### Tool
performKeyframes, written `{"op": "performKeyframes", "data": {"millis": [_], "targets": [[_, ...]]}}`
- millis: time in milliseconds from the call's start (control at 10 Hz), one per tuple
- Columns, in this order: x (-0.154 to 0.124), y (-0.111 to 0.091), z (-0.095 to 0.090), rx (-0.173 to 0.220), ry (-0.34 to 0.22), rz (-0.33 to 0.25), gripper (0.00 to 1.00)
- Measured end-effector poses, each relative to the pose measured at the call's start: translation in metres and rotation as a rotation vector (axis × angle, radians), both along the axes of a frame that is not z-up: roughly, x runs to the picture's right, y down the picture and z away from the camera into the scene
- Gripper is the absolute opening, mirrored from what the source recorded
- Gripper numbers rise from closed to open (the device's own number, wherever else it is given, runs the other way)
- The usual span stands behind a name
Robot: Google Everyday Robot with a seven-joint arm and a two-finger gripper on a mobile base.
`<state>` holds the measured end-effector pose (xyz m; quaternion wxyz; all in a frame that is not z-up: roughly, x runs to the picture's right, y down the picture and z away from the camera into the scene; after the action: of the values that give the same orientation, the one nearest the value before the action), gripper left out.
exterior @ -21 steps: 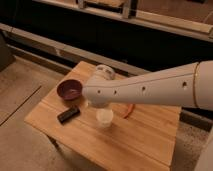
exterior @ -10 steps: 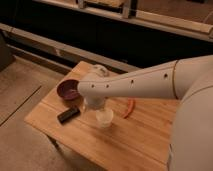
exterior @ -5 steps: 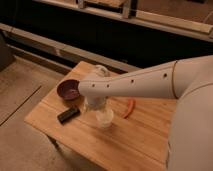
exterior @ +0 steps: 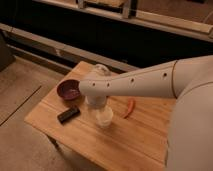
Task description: Pick up the ceramic cup
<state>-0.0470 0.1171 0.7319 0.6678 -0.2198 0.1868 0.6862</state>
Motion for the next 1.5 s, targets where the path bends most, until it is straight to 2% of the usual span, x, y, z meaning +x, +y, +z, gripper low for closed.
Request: {"op": "performKeyframes", "data": {"millis": [400,700,1000,1200,1500], "targets": [[0.007,0.011,0.008,-0.024,0.018,-0.001,0.41],[0.01,0.017,0.014,-0.039,0.03,-0.003,0.2],[0.018,0.025,0.022,-0.055,0.062,-0.017,0.18],[0.024,0.013,0.014,-0.04,0.096,-0.025,0.18],[0.03,-0.022,-0.015,0.022,0.115,0.011,0.18]]}}
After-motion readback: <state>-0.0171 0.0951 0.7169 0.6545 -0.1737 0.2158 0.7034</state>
